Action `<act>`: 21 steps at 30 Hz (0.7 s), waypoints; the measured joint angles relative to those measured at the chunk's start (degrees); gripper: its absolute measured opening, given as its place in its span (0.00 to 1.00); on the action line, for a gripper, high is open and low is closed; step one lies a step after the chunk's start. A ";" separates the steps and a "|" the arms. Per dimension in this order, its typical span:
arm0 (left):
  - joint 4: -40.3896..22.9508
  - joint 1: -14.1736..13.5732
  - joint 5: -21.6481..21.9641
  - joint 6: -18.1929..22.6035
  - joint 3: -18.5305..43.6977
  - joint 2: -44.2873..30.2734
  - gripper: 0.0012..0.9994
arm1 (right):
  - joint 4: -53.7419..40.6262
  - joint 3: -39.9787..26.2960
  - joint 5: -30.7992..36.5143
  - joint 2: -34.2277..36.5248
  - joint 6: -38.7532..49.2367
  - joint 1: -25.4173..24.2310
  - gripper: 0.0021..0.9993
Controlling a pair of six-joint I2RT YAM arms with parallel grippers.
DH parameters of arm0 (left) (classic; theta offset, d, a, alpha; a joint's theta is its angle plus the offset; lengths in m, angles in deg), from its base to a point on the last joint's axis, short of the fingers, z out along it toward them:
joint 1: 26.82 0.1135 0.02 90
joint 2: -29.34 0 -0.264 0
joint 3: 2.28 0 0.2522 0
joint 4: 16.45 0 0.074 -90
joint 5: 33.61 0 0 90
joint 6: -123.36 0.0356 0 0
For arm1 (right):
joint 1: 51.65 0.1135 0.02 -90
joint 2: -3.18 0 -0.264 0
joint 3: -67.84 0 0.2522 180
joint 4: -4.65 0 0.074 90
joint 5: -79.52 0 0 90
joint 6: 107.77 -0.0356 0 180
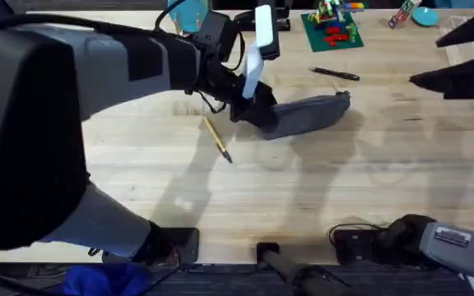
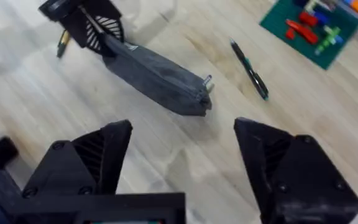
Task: Unzip the bag, pick up the pens from the table one at a time and place them inside, then zip the bag closed.
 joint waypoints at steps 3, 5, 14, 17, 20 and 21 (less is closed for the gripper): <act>0.00 0.00 0.00 0.00 0.00 0.00 0.04 | -0.88 0.00 -0.96 2.12 5.03 0.00 0.99; 0.00 0.00 0.00 0.00 0.00 0.00 0.04 | -1.27 0.00 -1.46 3.68 7.99 0.00 0.99; 0.00 0.00 0.00 0.00 0.00 0.00 0.04 | -1.75 0.00 -3.62 9.77 19.15 0.00 1.00; 0.00 0.00 0.00 0.00 0.00 0.00 0.04 | -1.75 0.00 -4.68 11.52 22.51 0.00 1.00; 0.00 0.00 0.00 0.00 0.00 0.00 0.04 | -1.69 0.00 -5.12 12.93 25.71 -0.12 1.00; 0.00 0.00 0.00 0.00 0.00 0.00 0.04 | -1.64 0.00 -5.29 13.25 26.75 -0.33 1.00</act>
